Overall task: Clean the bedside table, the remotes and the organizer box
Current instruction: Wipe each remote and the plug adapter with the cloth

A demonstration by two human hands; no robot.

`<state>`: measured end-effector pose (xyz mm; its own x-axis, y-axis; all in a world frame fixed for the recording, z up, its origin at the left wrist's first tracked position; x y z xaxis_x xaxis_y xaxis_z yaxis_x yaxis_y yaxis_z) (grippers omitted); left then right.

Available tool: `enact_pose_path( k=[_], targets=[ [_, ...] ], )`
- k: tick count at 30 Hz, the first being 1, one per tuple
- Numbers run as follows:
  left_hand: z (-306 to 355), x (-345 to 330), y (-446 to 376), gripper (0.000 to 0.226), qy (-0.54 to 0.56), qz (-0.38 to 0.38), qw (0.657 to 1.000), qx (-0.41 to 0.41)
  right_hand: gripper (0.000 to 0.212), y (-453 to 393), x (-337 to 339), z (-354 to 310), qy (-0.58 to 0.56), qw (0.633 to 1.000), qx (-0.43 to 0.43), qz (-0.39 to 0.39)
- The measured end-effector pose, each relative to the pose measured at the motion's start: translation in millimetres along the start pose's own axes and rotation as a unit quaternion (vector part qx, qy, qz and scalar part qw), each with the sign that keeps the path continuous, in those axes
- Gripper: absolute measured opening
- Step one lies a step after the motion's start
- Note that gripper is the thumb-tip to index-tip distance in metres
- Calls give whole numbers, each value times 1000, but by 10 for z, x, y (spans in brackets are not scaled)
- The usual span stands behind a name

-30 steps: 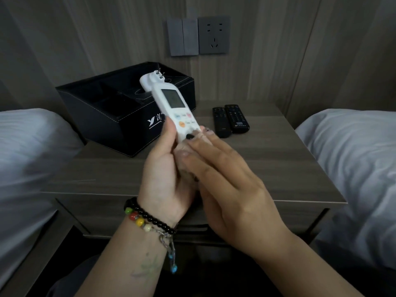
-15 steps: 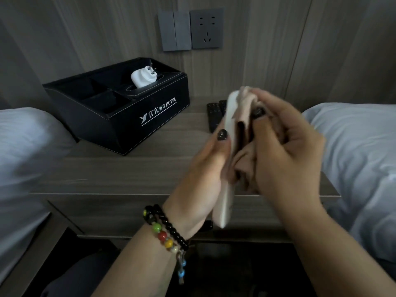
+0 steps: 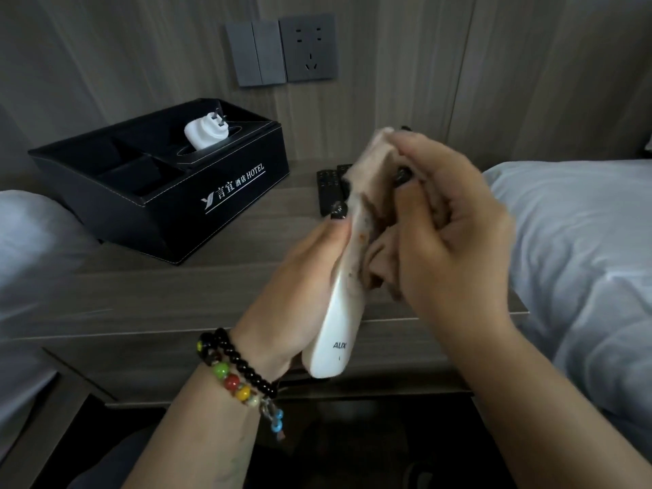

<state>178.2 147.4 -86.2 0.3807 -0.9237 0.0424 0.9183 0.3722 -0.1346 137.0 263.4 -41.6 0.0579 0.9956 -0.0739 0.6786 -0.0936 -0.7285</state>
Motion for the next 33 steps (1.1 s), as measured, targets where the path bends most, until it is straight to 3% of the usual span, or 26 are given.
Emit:
enact_pose_path(
  k=[5, 8, 15, 18, 21, 23, 25, 28, 30, 33],
  targets=[
    [71, 7, 104, 45, -45, 17, 999, -13, 28, -60, 106, 300, -106, 967, -231, -19],
    [64, 71, 60, 38, -6, 101, 995, -20, 24, 79, -37, 292, -142, 951, -271, -51],
    [67, 231, 30, 36, 147, 227, 962, -39, 37, 486, -303, 81, -104, 973, -147, -146],
    [19, 376, -28, 65, 252, 223, 942, -2, 37, 604, -320, -65, -88, 981, -40, -168],
    [21, 433, -49, 66, 246, 208, 947, -20, 35, 680, -305, -154, -58, 982, 42, -173],
    [102, 436, -37, 64, 169, 196, 961, -101, 34, 605, -259, -188, -46, 986, 72, -146],
    [203, 428, -3, 57, -6, 203, 953, -225, 33, 483, -186, -232, -30, 988, 106, -104],
    [231, 360, 63, 44, -275, 198, 871, -355, 34, 302, -65, -292, 0, 988, 150, -44],
    [245, 300, 111, 38, -357, 174, 836, -380, 34, 180, 2, -277, 38, 983, 178, -21],
    [226, 251, 119, 48, -431, 136, 800, -395, 32, -55, 93, -109, 86, 978, 189, -37]
  ],
)
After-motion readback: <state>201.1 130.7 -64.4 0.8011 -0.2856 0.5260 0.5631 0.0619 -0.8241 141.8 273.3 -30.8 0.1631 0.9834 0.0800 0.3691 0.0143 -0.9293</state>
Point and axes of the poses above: each hand's wrist, its own y-axis away from the middle knuckle, its own x-axis out of the back of the hand, z = x × y, the point moved 4 cm from there along -y, towards the middle knuckle, and after that the axes turned 9 degrees about z, right-handed, at the moved point
